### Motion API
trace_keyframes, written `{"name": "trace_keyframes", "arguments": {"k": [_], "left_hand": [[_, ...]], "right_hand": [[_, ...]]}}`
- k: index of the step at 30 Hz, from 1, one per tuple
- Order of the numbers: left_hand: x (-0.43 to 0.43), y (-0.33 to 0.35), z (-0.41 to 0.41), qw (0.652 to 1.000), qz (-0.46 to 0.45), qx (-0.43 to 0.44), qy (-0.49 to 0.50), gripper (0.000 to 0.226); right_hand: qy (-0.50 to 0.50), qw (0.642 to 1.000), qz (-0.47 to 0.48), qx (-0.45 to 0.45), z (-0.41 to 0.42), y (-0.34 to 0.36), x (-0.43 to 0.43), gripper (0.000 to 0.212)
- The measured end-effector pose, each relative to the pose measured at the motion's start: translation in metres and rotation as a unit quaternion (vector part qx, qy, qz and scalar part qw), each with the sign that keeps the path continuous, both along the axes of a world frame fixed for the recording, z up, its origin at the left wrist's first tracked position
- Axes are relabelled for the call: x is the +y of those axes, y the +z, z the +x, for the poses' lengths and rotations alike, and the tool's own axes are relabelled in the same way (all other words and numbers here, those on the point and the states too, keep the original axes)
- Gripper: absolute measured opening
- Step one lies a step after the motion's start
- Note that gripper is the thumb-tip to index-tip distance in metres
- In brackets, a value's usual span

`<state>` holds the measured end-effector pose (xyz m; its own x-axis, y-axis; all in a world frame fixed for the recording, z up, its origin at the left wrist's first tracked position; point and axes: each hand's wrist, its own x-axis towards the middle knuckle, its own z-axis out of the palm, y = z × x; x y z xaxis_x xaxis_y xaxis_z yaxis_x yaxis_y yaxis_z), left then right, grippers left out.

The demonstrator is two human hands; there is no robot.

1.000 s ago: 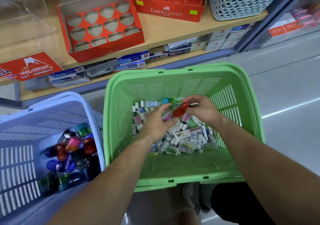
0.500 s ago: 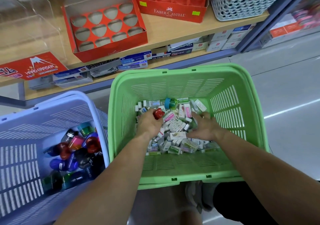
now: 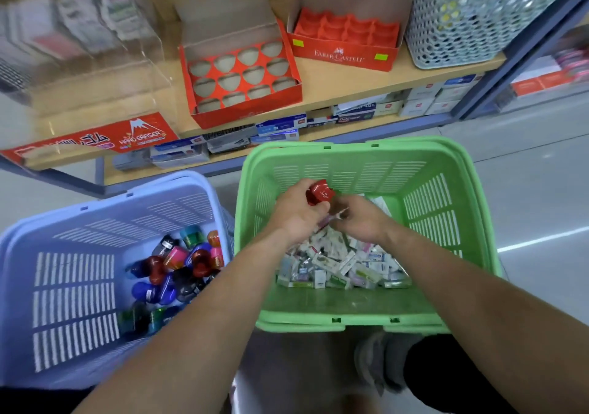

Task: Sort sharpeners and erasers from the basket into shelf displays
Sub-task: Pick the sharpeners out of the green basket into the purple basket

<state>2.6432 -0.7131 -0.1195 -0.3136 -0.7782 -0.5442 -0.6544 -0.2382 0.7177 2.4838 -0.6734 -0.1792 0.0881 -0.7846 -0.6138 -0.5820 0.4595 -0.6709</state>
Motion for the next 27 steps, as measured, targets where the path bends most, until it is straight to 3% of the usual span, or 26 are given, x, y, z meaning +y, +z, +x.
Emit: {"name": "trace_keyframes", "arguments": {"k": [5,10,12,16,18,21,23,27], "left_hand": [[-0.001,0.062,0.054,0.996,-0.071,-0.040,-0.030,0.051],[0.011,0.085,0.136,0.990,-0.103,-0.072,0.068,0.029],[0.023,0.080,0.169,0.982,-0.104,-0.130,0.087,0.027],[0.046,0.062,0.207,0.975,-0.053,-0.213,0.040,0.052],[0.047,0.064,0.203,0.973,-0.065,-0.220,0.022,0.058],[0.037,0.077,0.168,0.974,-0.141,-0.175,0.015,0.044],[0.031,0.083,0.132,0.976,-0.179,-0.126,-0.006,0.033],[0.032,0.067,0.056,0.979,-0.156,-0.062,-0.117,0.030]], "right_hand": [[-0.015,0.998,-0.053,0.041,0.022,0.056,-0.010,0.040],[0.003,0.995,-0.085,0.055,0.063,0.090,0.002,0.034],[0.011,0.995,-0.086,0.055,0.083,0.097,0.009,0.035],[0.068,0.989,-0.091,0.095,0.105,0.108,0.028,0.034],[0.087,0.986,-0.084,0.113,0.100,0.113,0.037,0.037],[0.065,0.984,-0.095,0.135,0.071,0.123,0.044,0.041],[0.008,0.982,-0.120,0.147,0.042,0.130,0.048,0.039],[-0.109,0.957,-0.174,0.207,-0.023,0.132,0.068,0.045]]}}
